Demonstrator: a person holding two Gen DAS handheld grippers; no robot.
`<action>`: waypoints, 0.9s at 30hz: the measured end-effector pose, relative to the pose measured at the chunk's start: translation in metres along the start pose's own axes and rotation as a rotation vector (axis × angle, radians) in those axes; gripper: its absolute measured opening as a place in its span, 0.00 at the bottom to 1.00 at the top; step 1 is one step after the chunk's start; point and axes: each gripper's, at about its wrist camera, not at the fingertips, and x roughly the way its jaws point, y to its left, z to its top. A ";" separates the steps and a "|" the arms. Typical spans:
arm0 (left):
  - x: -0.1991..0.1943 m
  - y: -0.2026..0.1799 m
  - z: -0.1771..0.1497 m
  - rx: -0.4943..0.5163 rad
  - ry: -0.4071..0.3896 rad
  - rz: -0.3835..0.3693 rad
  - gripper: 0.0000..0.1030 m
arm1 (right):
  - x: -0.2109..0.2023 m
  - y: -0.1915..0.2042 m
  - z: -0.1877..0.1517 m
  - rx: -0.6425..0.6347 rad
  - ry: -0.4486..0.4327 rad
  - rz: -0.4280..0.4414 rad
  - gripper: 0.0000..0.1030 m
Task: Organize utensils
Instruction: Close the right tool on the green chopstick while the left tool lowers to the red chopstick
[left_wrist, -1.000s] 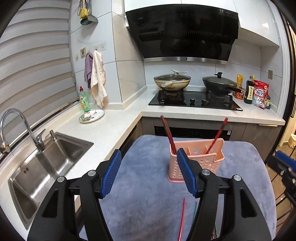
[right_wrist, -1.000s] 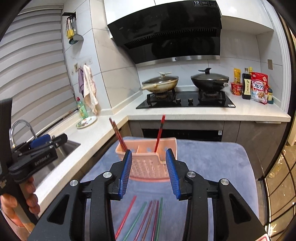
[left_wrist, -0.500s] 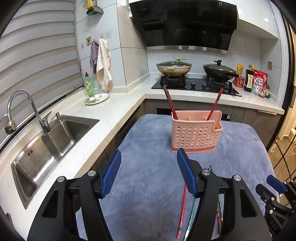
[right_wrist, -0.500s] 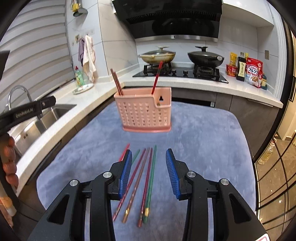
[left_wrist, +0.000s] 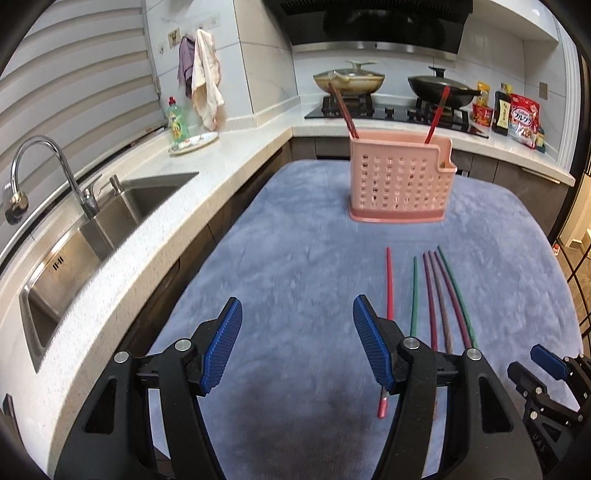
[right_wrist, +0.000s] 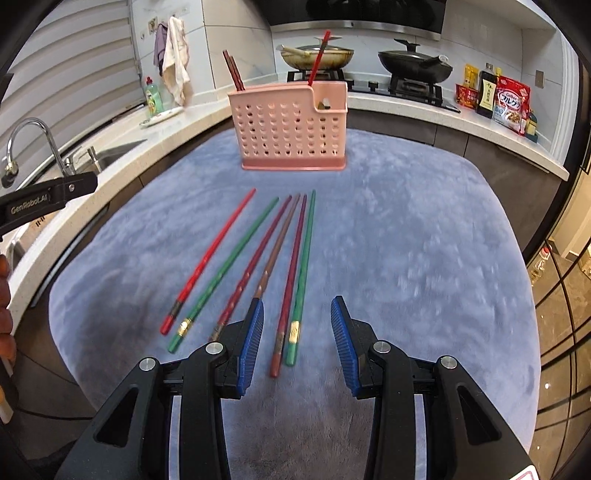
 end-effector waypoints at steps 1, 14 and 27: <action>0.002 0.000 -0.004 -0.001 0.007 0.002 0.58 | 0.005 -0.001 -0.003 0.006 0.009 0.001 0.36; 0.025 -0.012 -0.028 0.019 0.070 -0.009 0.58 | 0.043 -0.006 -0.014 0.013 0.094 -0.007 0.21; 0.038 -0.020 -0.036 0.034 0.106 -0.015 0.58 | 0.056 -0.003 -0.015 0.000 0.122 0.005 0.17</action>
